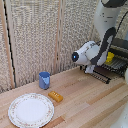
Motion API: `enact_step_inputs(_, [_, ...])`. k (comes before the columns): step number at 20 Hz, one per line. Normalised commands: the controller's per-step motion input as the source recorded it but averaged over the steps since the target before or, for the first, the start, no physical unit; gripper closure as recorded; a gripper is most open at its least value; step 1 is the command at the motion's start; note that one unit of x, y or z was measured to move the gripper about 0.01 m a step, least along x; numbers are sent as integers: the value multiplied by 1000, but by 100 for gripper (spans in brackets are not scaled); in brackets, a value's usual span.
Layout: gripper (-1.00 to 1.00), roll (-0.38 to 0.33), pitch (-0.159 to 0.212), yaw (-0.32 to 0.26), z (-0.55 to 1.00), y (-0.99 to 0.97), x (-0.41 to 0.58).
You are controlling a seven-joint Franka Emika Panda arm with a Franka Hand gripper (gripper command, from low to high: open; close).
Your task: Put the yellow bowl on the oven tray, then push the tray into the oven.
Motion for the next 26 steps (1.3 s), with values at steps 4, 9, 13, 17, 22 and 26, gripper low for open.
enact_step_inputs(4, [100, 44, -3, -50, 410, -162, -21])
enact_step_inputs(9, [100, 174, 0, -97, 622, -241, 2])
enact_step_inputs(13, [100, 217, -2, -110, 557, -304, 0])
enact_step_inputs(17, [100, 235, 0, -95, 521, -424, 5])
enact_step_inputs(22, [100, 123, 0, -29, 506, -835, 8])
enact_step_inputs(26, [100, 14, -5, 18, 178, -1000, -159])
